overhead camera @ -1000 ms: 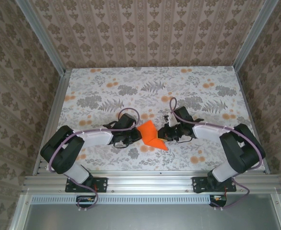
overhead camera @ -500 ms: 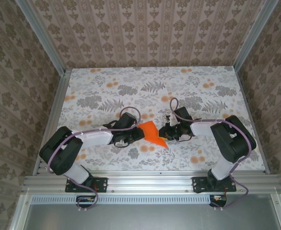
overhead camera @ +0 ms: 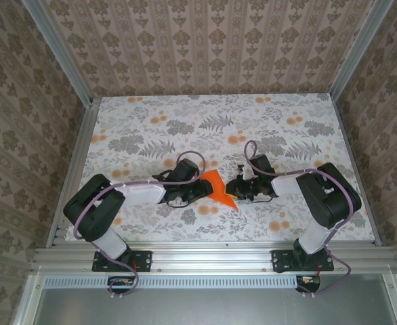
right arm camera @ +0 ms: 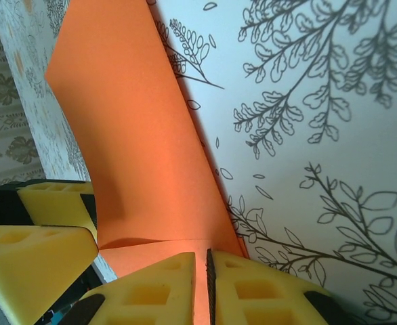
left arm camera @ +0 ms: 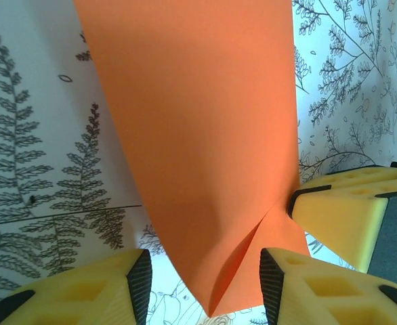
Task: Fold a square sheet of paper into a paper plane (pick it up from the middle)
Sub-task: Fold the wing for the fifth time at the center of the table.
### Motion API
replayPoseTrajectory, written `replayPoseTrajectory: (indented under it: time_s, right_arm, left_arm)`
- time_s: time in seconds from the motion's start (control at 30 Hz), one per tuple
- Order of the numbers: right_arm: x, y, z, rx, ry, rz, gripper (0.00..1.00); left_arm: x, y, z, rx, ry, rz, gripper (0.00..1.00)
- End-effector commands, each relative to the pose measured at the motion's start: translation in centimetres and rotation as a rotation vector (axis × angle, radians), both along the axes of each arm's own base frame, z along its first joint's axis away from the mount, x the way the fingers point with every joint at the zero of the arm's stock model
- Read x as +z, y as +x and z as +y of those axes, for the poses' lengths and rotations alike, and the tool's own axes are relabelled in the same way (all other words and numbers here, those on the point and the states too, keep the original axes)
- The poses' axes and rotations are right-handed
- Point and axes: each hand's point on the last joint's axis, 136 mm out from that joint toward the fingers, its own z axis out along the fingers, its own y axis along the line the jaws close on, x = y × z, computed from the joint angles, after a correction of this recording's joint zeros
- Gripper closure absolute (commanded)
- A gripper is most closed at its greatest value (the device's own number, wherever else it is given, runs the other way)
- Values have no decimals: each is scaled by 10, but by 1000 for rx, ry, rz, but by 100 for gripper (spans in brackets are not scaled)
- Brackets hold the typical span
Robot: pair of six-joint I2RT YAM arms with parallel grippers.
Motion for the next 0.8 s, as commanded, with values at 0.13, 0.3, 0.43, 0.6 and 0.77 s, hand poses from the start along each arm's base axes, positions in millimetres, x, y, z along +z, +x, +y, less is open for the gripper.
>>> replayPoseTrajectory:
  time_s: [0.13, 0.3, 0.43, 0.6, 0.77]
  right_arm:
    - [-21, -10, -8, -36, -46, 52, 84]
    - [-18, -9, -7, -35, -39, 40, 83]
    - [-12, -7, -6, -26, -35, 24, 81]
    - [-5, -4, -4, -11, -29, 1, 80]
    - [6, -3, -5, 4, -37, -31, 75]
  left_arm:
    - [1, 7, -19, 23, -71, 8, 53]
    - [-3, 13, -21, 37, -56, 8, 70]
    - [-1, 15, -21, 34, -43, -2, 79]
    - [4, 19, -17, 26, -14, -18, 88]
    - [6, 21, -11, 20, 4, -6, 95]
